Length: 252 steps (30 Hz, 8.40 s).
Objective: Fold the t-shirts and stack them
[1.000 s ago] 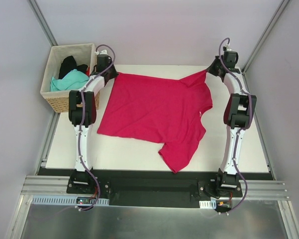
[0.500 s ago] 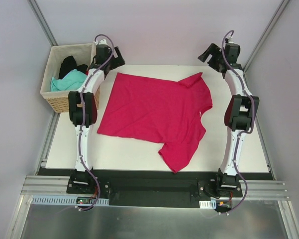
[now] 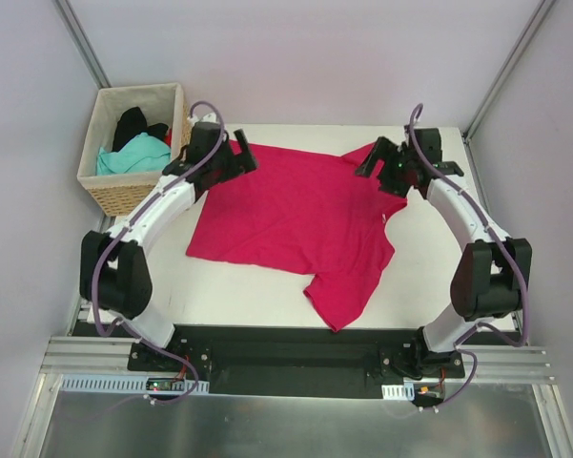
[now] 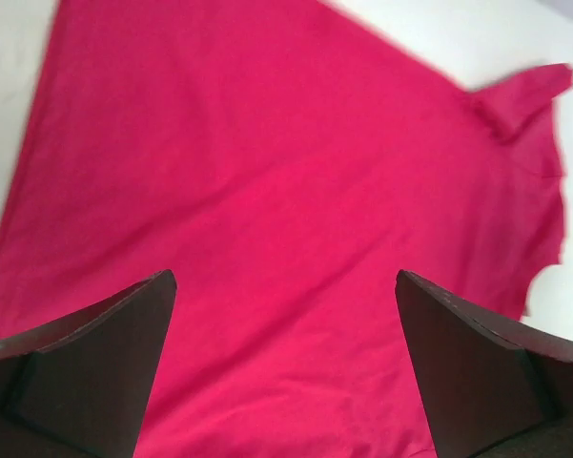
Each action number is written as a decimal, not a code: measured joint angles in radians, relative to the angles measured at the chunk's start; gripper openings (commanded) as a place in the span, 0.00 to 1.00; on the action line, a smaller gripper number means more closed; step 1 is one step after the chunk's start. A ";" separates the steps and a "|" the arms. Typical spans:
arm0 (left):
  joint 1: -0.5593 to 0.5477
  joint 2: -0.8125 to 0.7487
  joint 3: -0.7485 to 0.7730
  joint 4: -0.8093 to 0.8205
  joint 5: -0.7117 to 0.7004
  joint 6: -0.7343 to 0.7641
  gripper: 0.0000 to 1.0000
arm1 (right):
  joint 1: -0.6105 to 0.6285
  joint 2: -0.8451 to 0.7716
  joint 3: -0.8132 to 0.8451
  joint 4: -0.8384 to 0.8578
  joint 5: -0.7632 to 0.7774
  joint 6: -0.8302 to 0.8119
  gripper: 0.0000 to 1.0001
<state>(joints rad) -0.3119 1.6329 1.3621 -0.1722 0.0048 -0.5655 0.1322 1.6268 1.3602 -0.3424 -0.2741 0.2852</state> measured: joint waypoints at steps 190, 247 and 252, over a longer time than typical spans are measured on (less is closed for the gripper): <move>0.291 -0.411 -0.562 -0.177 0.048 -0.073 0.82 | -0.003 0.990 0.901 0.383 0.111 0.103 0.97; -0.066 0.008 0.092 -0.262 -0.031 0.081 0.86 | 0.027 -0.015 0.074 -0.202 0.291 -0.088 0.97; -0.039 0.232 0.289 -0.245 -0.034 0.124 0.87 | -0.068 0.159 0.145 -0.133 0.210 -0.088 0.97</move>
<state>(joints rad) -0.3511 1.8645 1.6508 -0.4175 -0.0296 -0.4412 0.0643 1.7859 1.5055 -0.4755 -0.0643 0.1970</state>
